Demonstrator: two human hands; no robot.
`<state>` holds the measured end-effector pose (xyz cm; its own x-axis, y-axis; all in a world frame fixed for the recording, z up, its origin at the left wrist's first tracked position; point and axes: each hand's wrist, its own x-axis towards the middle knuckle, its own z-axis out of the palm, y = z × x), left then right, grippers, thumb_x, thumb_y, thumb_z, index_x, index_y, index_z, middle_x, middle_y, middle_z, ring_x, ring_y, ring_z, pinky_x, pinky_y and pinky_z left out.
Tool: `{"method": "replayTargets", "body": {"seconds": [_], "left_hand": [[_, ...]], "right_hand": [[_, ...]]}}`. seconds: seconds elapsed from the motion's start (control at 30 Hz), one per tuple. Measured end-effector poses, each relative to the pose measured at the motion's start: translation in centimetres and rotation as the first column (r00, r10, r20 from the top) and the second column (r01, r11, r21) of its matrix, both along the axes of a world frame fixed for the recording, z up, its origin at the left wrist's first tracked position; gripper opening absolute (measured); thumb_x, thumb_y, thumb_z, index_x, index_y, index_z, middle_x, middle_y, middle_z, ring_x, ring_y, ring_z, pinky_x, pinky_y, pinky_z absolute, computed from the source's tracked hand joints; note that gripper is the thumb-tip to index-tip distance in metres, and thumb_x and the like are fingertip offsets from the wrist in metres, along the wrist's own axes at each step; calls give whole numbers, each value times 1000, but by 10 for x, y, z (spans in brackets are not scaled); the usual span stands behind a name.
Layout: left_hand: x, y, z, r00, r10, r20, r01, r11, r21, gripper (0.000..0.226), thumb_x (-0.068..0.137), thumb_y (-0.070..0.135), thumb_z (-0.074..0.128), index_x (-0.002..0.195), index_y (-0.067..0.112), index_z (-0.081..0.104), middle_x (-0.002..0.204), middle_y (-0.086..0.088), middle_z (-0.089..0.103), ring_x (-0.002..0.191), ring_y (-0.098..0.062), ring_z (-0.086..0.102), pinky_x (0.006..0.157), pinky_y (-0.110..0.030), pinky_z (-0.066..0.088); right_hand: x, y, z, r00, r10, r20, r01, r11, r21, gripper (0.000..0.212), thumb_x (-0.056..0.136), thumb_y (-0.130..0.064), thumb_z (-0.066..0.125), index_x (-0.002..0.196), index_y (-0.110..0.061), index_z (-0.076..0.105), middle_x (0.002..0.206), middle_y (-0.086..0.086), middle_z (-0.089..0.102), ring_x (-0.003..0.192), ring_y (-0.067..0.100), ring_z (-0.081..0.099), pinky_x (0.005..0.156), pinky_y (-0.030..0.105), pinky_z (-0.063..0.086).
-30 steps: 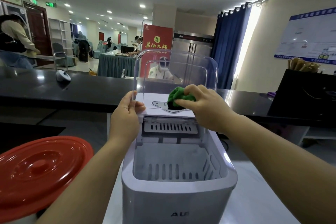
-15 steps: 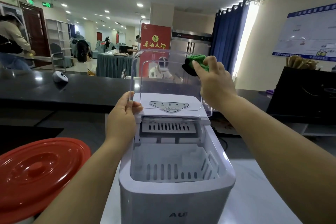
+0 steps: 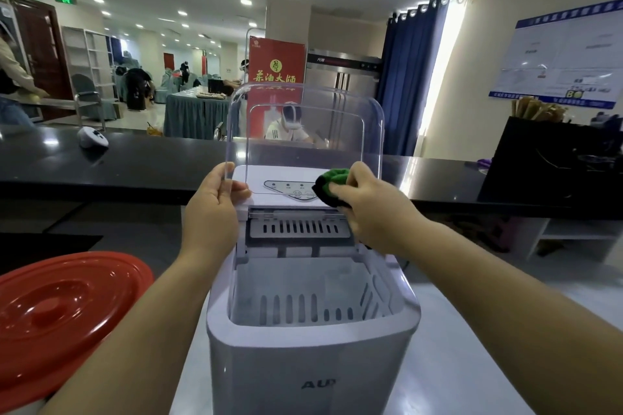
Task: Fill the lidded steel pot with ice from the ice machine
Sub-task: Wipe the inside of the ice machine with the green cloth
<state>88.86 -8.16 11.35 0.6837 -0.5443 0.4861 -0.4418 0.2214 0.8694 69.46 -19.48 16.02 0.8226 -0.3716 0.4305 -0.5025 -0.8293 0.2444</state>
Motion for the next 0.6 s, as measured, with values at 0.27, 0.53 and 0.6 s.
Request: {"method": "replayTargets", "body": {"seconds": [0.27,0.53,0.6], "left_hand": [[-1,0,-1,1000,5,10,-5,1000,1,34,102,23,30,131,19,48,96,3,63,95,-5,61,82,-21,44],[0,0,-1,1000,19,23,-19,1000,9,33,102,24,30,130,20,49,96,4,64,95,-5,60,84,-25,48],[0,0,-1,1000,18,21,-18,1000,9,33,102,24,30,129,21,49,96,6,63,95,-4,60,81,-21,46]], "right_hand": [[-1,-16,7,997,39,72,-33,996,-85,34,80,0,65,114,-5,65,97,14,50,65,27,50,53,37,54],[5,-35,43,943,-40,330,108,976,-190,43,85,3,58,128,2,54,109,24,51,84,42,57,67,52,56],[6,-37,52,927,-81,367,151,974,-167,45,90,1,53,135,0,48,113,22,48,92,41,54,74,51,54]]}}
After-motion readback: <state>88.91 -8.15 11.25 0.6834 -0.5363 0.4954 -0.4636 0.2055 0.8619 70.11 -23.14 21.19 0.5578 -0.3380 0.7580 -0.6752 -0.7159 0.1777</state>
